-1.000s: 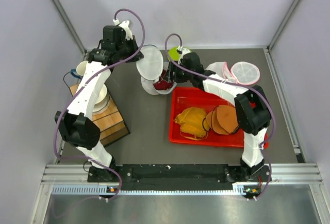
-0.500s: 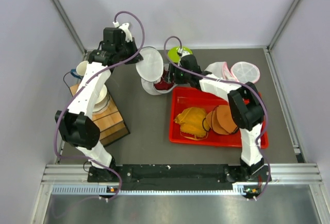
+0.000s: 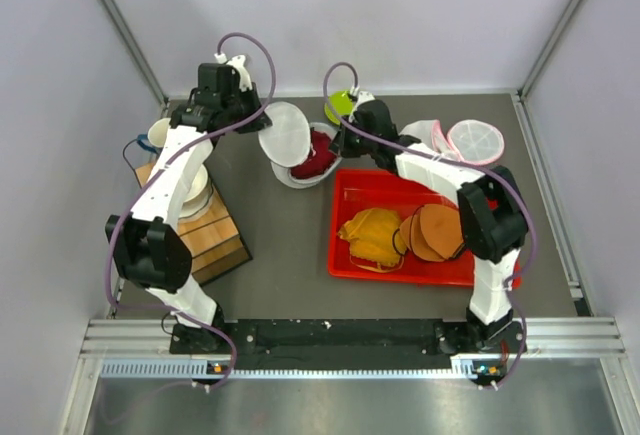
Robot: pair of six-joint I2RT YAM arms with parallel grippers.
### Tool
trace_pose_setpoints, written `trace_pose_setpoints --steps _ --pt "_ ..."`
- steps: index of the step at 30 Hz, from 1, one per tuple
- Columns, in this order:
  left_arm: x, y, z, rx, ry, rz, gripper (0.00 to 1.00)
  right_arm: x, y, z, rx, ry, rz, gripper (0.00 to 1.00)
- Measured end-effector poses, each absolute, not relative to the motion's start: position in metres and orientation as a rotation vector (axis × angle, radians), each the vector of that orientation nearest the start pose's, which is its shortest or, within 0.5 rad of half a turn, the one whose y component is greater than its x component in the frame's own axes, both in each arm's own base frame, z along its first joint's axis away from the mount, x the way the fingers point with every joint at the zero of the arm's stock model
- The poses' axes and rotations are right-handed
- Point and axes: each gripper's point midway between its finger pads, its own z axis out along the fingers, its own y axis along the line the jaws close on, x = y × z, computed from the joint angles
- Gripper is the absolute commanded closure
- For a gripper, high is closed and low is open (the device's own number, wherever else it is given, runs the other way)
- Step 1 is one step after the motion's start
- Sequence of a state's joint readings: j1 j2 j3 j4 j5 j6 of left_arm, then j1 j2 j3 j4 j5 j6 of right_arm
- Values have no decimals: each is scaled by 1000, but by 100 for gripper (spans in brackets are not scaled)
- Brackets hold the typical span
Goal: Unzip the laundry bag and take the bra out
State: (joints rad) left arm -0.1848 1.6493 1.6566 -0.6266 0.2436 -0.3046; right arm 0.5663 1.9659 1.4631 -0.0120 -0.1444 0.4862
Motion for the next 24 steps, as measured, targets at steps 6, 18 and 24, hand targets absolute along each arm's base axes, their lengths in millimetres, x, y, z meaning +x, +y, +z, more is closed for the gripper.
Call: trace_pose_setpoints --steps 6,18,24 --pt "439 -127 252 -47 2246 -518 100 433 330 226 -230 2003 824 100" --pt "443 -124 257 -96 2218 -521 100 415 323 287 -274 1866 866 100" --pt "442 -124 257 -103 2219 -526 100 409 320 267 -281 1928 849 100"
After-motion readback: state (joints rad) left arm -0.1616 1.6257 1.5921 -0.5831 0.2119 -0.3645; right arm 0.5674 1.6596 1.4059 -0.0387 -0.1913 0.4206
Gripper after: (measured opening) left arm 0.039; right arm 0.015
